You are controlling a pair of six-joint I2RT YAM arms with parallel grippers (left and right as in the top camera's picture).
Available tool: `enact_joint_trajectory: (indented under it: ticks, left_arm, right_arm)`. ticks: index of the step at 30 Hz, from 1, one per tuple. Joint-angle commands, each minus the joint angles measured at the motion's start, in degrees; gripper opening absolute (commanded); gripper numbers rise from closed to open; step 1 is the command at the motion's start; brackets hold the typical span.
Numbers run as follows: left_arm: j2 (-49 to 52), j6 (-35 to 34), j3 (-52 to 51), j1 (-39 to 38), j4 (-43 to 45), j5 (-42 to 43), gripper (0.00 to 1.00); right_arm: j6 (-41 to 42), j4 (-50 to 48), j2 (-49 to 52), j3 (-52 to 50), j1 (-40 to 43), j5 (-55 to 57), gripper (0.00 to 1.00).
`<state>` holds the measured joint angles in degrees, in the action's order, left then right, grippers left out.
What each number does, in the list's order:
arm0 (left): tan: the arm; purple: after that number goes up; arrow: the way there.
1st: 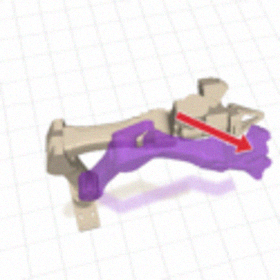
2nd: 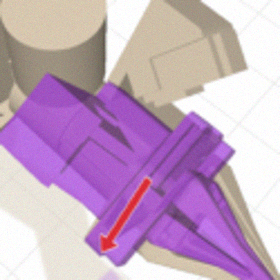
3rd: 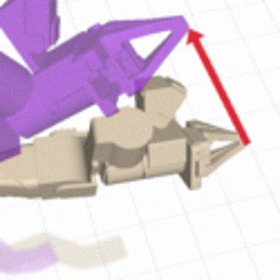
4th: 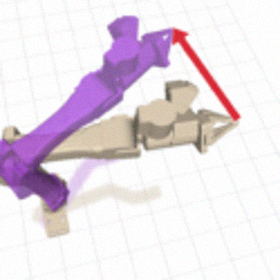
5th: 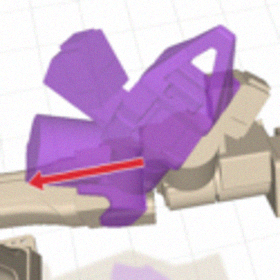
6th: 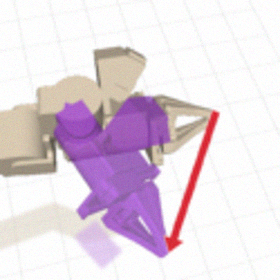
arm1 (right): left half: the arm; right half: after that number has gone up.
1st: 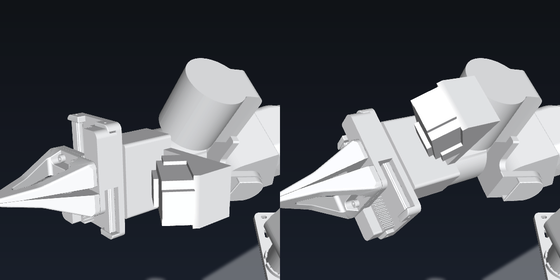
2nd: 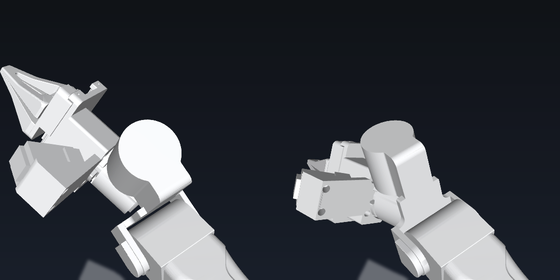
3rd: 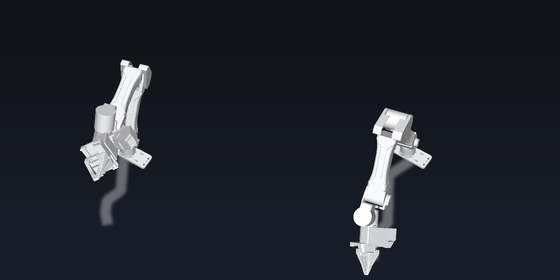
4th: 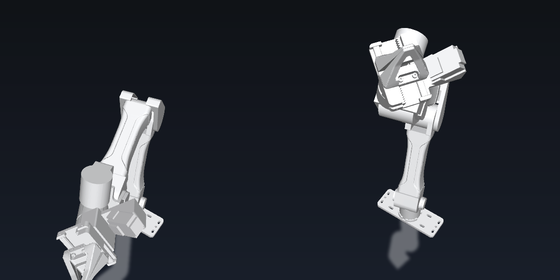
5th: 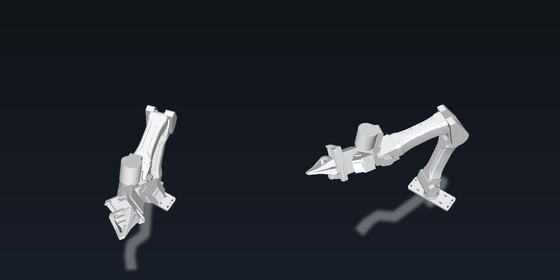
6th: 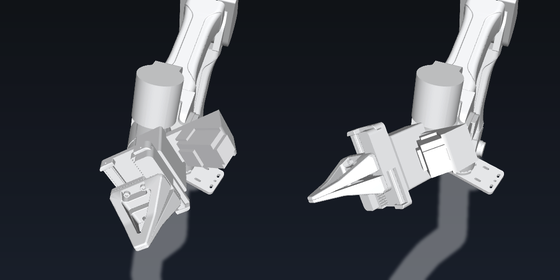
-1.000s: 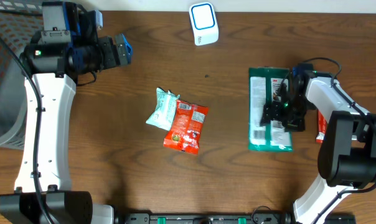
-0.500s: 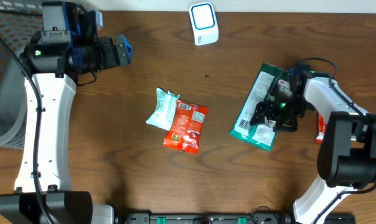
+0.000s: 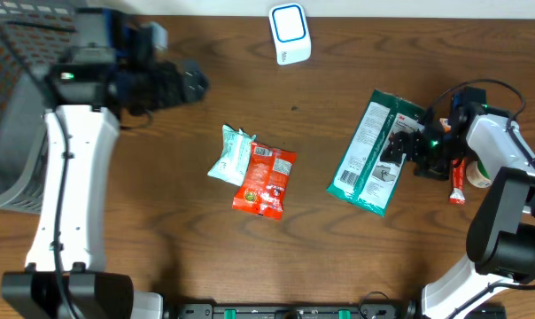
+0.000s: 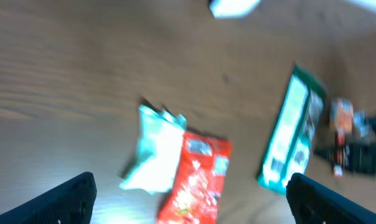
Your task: Scan the item barcode
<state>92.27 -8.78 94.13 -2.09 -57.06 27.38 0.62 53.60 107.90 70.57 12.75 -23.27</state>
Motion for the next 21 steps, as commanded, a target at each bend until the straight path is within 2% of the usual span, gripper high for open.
enact_joint_trajectory:
  ticks: [1, 8, 9, 10, 11, 12, 13, 17, 21]
  left_arm:
    - [1.1, 0.1, -5.2, -6.4, 0.6, 3.1, 0.97]
    - [2.8, 0.0, -7.7, -16.0, 3.7, 3.1, 0.97]
    - [2.8, -0.3, -7.7, -17.0, 5.2, 3.1, 0.84]
    - [3.0, -0.3, -7.7, -18.1, 6.7, 3.0, 0.56]
    - [3.2, -0.3, -7.7, -19.5, 8.7, 3.0, 0.34]
    - [3.5, -0.3, -7.7, -20.6, 10.4, 3.0, 0.19]
    - [4.0, -0.3, -7.7, -22.2, 12.6, 3.0, 0.1]
    - [7.6, -0.3, -7.7, -28.2, 19.7, 1.9, 0.08]
    - [13.7, -1.4, -7.7, -34.6, 25.9, -5.2, 0.08]
  right_arm:
    - [-0.2, -1.4, -1.0, 0.9, -0.2, -1.0, 0.92]
    - [0.2, -3.3, -1.0, 0.3, -0.7, -0.7, 0.92]
    - [0.2, -3.3, -1.0, 0.1, -0.7, -0.6, 0.92]
    - [0.2, -3.3, -1.0, 0.0, -0.7, -0.5, 0.91]
    - [0.2, -3.5, -1.0, 0.0, -0.7, -0.5, 0.91]
    - [0.2, -3.6, -1.0, -0.1, -0.7, -0.5, 0.92]
    - [0.2, -3.7, -1.0, -0.1, -0.6, -0.5, 0.91]
    - [1.0, -3.7, -1.0, -0.1, -0.5, 1.0, 0.92]
    - [1.0, -4.6, -1.0, -0.6, -0.4, 1.8, 0.94]
